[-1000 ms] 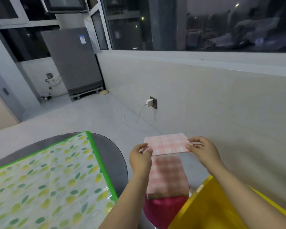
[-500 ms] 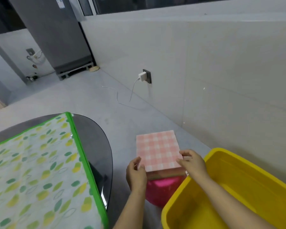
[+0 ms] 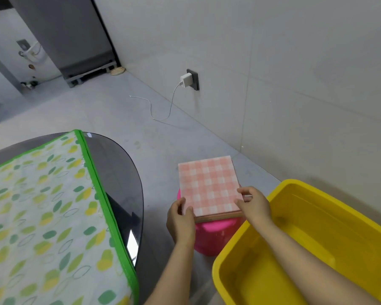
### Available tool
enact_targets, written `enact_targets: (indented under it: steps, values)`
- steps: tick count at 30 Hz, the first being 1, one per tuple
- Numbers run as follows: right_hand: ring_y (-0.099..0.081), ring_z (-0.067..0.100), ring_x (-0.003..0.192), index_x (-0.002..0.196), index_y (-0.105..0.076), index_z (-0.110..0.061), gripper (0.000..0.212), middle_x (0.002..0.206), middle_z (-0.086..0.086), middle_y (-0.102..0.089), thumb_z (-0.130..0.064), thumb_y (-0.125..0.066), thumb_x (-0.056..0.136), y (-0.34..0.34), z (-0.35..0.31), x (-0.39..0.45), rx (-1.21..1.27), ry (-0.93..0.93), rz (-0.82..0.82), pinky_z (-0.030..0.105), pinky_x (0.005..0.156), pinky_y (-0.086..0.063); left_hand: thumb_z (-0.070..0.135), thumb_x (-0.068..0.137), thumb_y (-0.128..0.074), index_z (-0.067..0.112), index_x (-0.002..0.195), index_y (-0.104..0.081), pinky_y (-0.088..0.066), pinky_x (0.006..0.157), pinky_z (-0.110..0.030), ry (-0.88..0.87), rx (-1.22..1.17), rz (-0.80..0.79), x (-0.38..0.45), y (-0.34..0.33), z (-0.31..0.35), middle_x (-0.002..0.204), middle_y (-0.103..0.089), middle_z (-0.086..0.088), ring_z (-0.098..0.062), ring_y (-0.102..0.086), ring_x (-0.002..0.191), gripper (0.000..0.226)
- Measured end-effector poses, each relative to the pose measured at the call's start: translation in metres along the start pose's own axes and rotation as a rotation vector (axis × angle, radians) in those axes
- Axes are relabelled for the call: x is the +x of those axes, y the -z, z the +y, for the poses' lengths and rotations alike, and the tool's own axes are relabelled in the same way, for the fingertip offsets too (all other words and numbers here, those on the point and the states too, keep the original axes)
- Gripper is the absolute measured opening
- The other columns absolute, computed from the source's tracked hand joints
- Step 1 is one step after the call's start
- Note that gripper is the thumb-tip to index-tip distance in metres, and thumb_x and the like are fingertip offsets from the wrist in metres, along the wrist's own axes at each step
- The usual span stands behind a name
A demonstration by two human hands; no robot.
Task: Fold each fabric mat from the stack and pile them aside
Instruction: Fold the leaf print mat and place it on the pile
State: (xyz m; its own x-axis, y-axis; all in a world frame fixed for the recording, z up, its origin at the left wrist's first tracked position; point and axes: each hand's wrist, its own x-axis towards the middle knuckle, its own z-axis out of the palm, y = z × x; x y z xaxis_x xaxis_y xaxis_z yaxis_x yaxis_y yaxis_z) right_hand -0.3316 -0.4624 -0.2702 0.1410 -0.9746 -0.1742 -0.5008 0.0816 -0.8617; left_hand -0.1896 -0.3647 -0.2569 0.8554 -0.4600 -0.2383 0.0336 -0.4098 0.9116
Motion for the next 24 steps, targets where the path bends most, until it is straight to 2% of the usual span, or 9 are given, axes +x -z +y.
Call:
enact_targets:
  steps: [3, 6, 11, 16, 24]
  values:
    - [-0.055, 0.018, 0.094, 0.107, -0.064, -0.011, 0.027, 0.113, 0.005, -0.063, -0.006, -0.069, 0.081, -0.003, 0.001, -0.001, -0.044, 0.021, 0.035, 0.025, 0.078, -0.042, 0.007, 0.089, -0.059, 0.014, 0.118, -0.063, -0.045, 0.097, -0.029, 0.017, 0.002, -0.005, -0.003, 0.0, -0.001, 0.12, -0.063, 0.001, -0.015, -0.056, 0.109, 0.03]
    - [-0.058, 0.025, 0.106, 0.11, -0.064, -0.009, 0.029, 0.115, 0.006, -0.064, -0.008, -0.068, 0.082, -0.005, 0.002, -0.005, -0.07, 0.028, 0.067, 0.026, 0.084, -0.043, 0.009, 0.09, -0.059, 0.014, 0.121, -0.062, -0.043, 0.095, -0.024, 0.02, -0.002, -0.009, -0.004, 0.0, -0.003, 0.123, -0.063, 0.002, -0.008, -0.054, 0.104, 0.032]
    - [-0.062, 0.024, 0.106, 0.115, -0.064, -0.004, 0.031, 0.117, 0.011, -0.065, -0.005, -0.065, 0.084, -0.006, 0.001, -0.012, -0.026, 0.001, 0.103, 0.026, 0.086, -0.044, 0.011, 0.092, -0.057, 0.014, 0.127, -0.06, -0.042, 0.1, -0.024, 0.022, 0.004, -0.025, -0.008, 0.0, -0.002, 0.127, -0.062, 0.002, -0.012, -0.057, 0.115, 0.035]
    - [-0.06, 0.026, 0.111, 0.117, -0.064, -0.002, 0.031, 0.119, 0.014, -0.065, -0.003, -0.062, 0.086, -0.007, 0.002, -0.019, -0.004, -0.011, 0.124, 0.033, 0.095, -0.045, 0.012, 0.092, -0.057, 0.015, 0.129, -0.058, -0.04, 0.103, -0.023, 0.041, 0.026, -0.034, -0.01, -0.001, -0.001, 0.128, -0.061, 0.002, -0.013, -0.056, 0.118, 0.037]
    - [-0.06, 0.027, 0.109, 0.115, -0.065, -0.002, 0.029, 0.118, 0.014, -0.065, -0.006, -0.063, 0.086, -0.004, 0.003, -0.019, -0.018, -0.021, 0.088, 0.031, 0.093, -0.045, 0.012, 0.093, -0.056, 0.014, 0.131, -0.056, -0.038, 0.104, -0.024, 0.08, 0.034, -0.058, -0.012, -0.003, 0.003, 0.13, -0.059, 0.0, -0.015, -0.054, 0.121, 0.038]
